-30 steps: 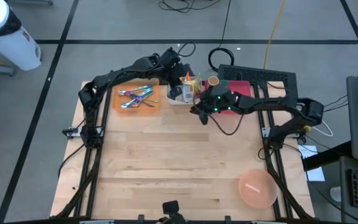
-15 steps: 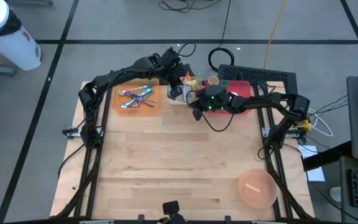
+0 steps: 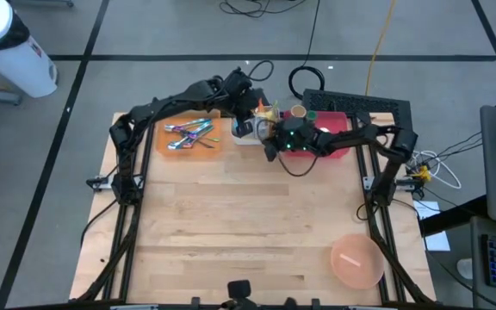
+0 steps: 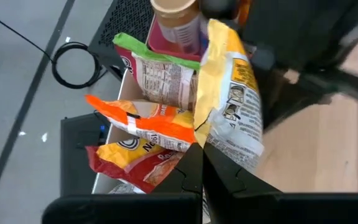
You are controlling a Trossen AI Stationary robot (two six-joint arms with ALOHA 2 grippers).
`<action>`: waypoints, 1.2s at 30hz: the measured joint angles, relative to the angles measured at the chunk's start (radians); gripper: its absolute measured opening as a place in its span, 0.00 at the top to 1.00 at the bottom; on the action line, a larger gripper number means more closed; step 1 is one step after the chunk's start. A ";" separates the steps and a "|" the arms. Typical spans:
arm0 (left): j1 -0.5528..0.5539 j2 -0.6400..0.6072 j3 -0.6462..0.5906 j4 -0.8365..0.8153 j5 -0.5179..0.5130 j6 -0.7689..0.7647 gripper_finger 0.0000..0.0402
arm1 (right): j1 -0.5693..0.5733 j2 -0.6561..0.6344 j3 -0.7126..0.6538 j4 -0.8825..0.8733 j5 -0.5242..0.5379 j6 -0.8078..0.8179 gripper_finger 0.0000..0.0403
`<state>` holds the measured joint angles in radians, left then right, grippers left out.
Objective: Pick & Place Food Item
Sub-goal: Put the yellow noodle pack into the white bin
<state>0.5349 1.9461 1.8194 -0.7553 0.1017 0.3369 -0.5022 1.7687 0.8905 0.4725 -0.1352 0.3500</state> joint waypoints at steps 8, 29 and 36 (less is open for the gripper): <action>-0.014 0.000 0.000 0.003 -0.034 0.028 1.00 | 0.013 0.068 -0.002 0.052 0.003 0.065 1.00; -0.033 -0.002 -0.008 0.034 -0.089 0.038 1.00 | -0.014 0.066 -0.003 0.136 0.081 0.179 1.00; -0.048 -0.004 -0.091 0.082 -0.153 0.047 1.00 | -0.014 0.066 -0.004 0.110 0.082 0.182 1.00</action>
<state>0.4873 1.9424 1.7285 -0.6733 -0.0518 0.3843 -0.5159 1.8347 0.8867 0.5823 -0.0528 0.5320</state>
